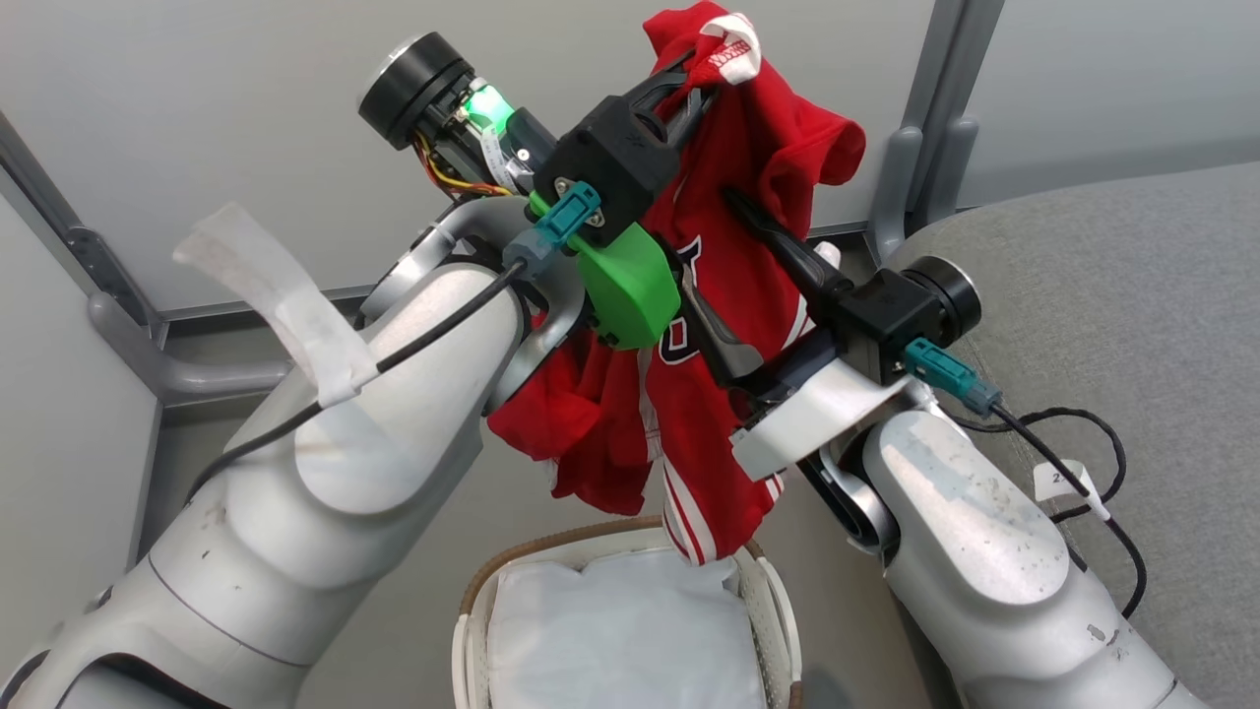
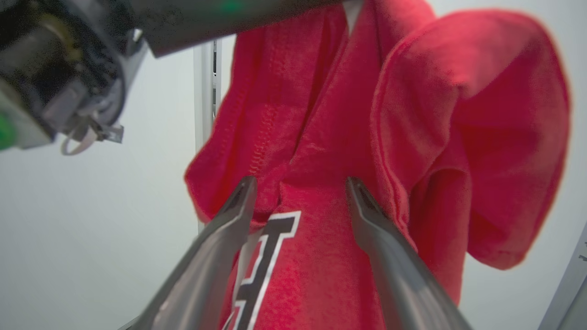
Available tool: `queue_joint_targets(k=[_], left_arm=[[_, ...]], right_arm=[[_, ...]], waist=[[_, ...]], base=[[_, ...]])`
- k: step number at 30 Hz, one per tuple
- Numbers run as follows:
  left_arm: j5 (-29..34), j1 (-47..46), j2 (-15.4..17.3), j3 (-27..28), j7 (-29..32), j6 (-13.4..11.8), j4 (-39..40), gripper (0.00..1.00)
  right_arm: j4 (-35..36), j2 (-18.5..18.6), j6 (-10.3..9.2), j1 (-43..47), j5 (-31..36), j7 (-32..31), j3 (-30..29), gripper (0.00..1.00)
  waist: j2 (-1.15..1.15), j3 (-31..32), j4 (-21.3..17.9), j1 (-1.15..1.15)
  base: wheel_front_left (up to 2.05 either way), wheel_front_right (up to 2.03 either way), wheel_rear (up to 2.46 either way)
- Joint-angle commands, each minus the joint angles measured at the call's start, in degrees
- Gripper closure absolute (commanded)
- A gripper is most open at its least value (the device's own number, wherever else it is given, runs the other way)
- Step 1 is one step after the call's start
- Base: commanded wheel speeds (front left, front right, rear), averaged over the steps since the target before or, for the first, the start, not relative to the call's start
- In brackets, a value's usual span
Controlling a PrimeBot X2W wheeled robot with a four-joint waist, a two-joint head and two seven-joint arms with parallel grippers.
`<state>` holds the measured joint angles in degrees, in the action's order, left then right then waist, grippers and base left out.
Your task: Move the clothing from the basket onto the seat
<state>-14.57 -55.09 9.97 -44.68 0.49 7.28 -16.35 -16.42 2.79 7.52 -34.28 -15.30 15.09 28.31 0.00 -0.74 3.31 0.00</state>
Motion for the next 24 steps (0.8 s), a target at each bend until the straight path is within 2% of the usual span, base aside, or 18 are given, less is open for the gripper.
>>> queue_joint_targets(k=[1, 7, 12, 13, 14, 16, 24], left_arm=[[-1.0, 1.0, -0.4, 0.0, 0.3, 0.0, 0.6, 1.00], [-3.3, 1.9, -1.2, 0.2, 1.0, 0.0, 1.7, 1.00], [-5.1, 2.8, -1.9, 0.1, 1.0, -0.1, 3.1, 1.00], [-5.5, 3.0, -2.1, 0.2, 1.2, -0.1, 3.3, 1.00], [-5.8, 3.2, -2.3, 0.2, 1.4, -0.1, 3.6, 1.00], [-6.4, 3.3, -2.5, 0.2, 1.6, -0.2, 4.4, 1.00], [-8.5, 3.7, -0.8, 1.7, 2.9, -0.9, 5.2, 1.00]], right_arm=[[-0.5, 0.2, -0.06, -1.0, -0.8, 0.1, -0.3, 0.00], [-2.7, 0.2, -0.06, -3.2, -3.4, 0.1, 0.2, 0.00], [-7.4, 0.2, -0.06, -4.9, -4.1, 0.1, 1.4, 0.02], [-8.3, 0.2, -0.06, -5.3, -4.0, 0.1, 1.7, 0.29], [-9.0, 0.2, -0.06, -5.7, -4.0, 0.1, 1.8, 0.72], [-9.9, 0.2, -0.06, -6.3, -4.2, 0.1, 2.3, 1.00], [-9.6, 0.2, -0.06, -6.4, -4.1, 0.1, 2.7, 1.00]], waist=[[0.00, 0.1, 0.3, 0.00], [0.00, 0.3, 1.2, 0.00], [0.00, 0.4, 1.9, 0.00], [0.00, 0.4, 2.0, 0.00], [0.00, 0.4, 2.2, 0.00], [0.00, 0.4, 2.4, 0.00], [0.00, -1.0, 2.4, 0.00]], base=[[0.00, 0.00, 0.00], [0.00, 0.00, 0.00], [0.00, 0.00, 0.00], [0.00, 0.00, 0.00], [0.00, 0.00, 0.00], [0.00, 0.00, 0.00], [0.00, 0.00, 0.00]])
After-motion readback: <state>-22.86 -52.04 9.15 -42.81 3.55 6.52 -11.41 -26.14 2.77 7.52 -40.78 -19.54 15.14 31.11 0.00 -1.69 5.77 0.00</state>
